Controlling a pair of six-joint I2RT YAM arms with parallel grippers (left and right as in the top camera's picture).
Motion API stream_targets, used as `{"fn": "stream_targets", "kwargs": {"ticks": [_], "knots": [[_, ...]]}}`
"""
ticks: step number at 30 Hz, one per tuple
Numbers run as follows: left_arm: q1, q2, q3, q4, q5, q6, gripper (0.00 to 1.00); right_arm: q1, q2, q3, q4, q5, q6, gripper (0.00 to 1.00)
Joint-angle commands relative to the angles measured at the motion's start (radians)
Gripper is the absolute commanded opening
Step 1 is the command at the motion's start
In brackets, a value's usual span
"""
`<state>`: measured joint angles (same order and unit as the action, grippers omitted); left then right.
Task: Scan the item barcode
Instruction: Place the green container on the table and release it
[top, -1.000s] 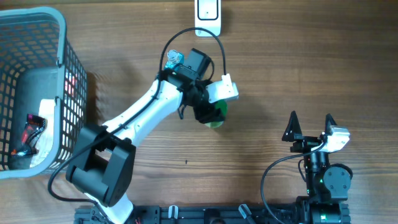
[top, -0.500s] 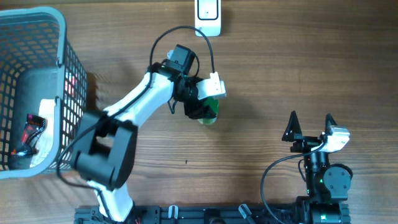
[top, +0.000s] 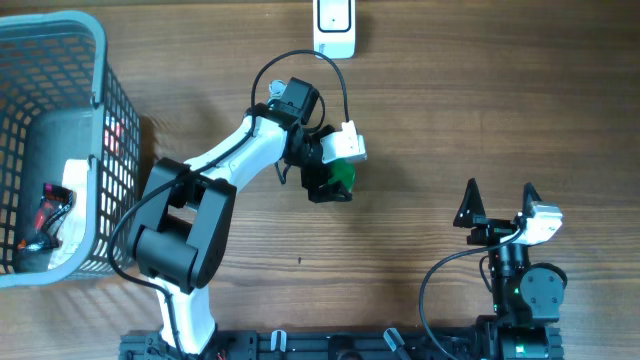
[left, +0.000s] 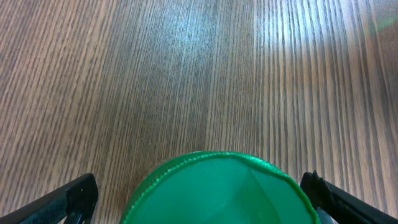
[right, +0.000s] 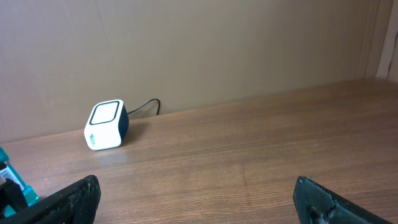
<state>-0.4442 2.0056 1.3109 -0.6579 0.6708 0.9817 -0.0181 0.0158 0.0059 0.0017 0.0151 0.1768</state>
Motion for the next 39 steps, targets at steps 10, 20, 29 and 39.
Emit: {"fn": "stream_targets", "kwargs": {"ticks": [10, 20, 29, 39], "knots": [[-0.003, -0.262, -0.002, -0.015, -0.079, -0.057, 1.0, 0.004, -0.008, -0.001, 0.004, -0.016, -0.018, 1.0], [-0.003, -0.634, 0.019, 0.012, -0.278, -0.325, 1.0, 0.004, -0.008, -0.001, 0.004, -0.016, -0.018, 1.0], [-0.001, -0.946, 0.019, 0.087, -0.493, -0.5, 1.0, 0.004, -0.008, -0.001, 0.004, -0.016, -0.018, 1.0], [0.0, -0.976, 0.019, 0.171, -0.688, -0.686, 1.0, 0.004, -0.008, -0.001, 0.004, -0.016, -0.018, 1.0]]}}
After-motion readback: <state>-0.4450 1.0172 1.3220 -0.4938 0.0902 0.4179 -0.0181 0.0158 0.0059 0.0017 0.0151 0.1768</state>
